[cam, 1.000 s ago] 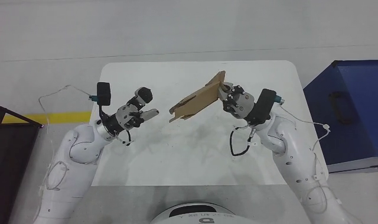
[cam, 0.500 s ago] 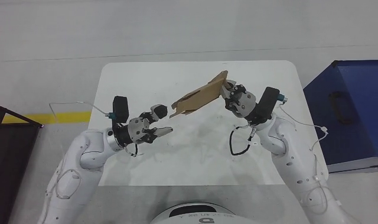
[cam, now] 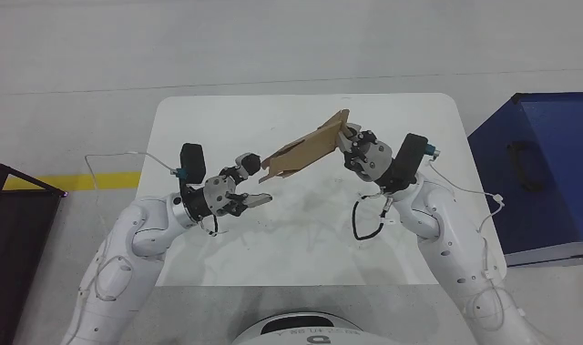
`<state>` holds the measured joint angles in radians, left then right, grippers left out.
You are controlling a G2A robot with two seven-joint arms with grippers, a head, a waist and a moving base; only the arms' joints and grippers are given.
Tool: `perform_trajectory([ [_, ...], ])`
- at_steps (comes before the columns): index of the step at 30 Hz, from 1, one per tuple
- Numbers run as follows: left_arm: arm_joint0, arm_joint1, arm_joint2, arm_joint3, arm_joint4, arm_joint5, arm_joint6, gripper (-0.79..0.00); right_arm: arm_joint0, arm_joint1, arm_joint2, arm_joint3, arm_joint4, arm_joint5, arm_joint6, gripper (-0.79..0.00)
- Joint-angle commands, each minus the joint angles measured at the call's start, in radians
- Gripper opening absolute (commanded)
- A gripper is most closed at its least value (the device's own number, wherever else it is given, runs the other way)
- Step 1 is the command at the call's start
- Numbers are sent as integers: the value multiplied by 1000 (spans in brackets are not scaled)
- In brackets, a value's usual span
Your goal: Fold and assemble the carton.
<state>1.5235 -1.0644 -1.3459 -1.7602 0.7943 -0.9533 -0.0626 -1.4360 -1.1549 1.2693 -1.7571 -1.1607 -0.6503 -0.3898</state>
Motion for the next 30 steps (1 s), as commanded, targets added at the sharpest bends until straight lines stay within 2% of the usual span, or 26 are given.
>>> perform_trajectory([
  [1, -4, 0, 3, 3, -3, 9, -1, -785, 4, -1, -4, -1, -3, 1, 4, -785],
  [13, -14, 1, 8, 16, -8, 31, -9, -785, 16, -2, -25, -20, -66, -6, 17, -785],
  [21, -14, 0, 11, 16, -40, 111, -36, -785, -2, 1, -31, -49, -154, 15, -4, -785],
  [22, -15, 0, 11, 16, -46, 122, -39, -785, -4, 1, -31, -50, -157, 17, -8, -548],
  [23, -16, 0, 9, 15, -52, 134, -42, -785, -5, 1, -31, -52, -161, 19, -11, -271],
  [24, -16, 0, 7, 13, -58, 143, -41, -785, -7, 2, -32, -53, -165, 20, -15, -86],
  [25, -17, 0, 4, 10, -61, 151, -39, -785, -9, 2, -32, -55, -168, 20, -19, 0],
  [30, -22, 0, -19, -7, -32, 178, 1, -785, -15, 3, -35, -64, -183, 22, -35, 0],
])
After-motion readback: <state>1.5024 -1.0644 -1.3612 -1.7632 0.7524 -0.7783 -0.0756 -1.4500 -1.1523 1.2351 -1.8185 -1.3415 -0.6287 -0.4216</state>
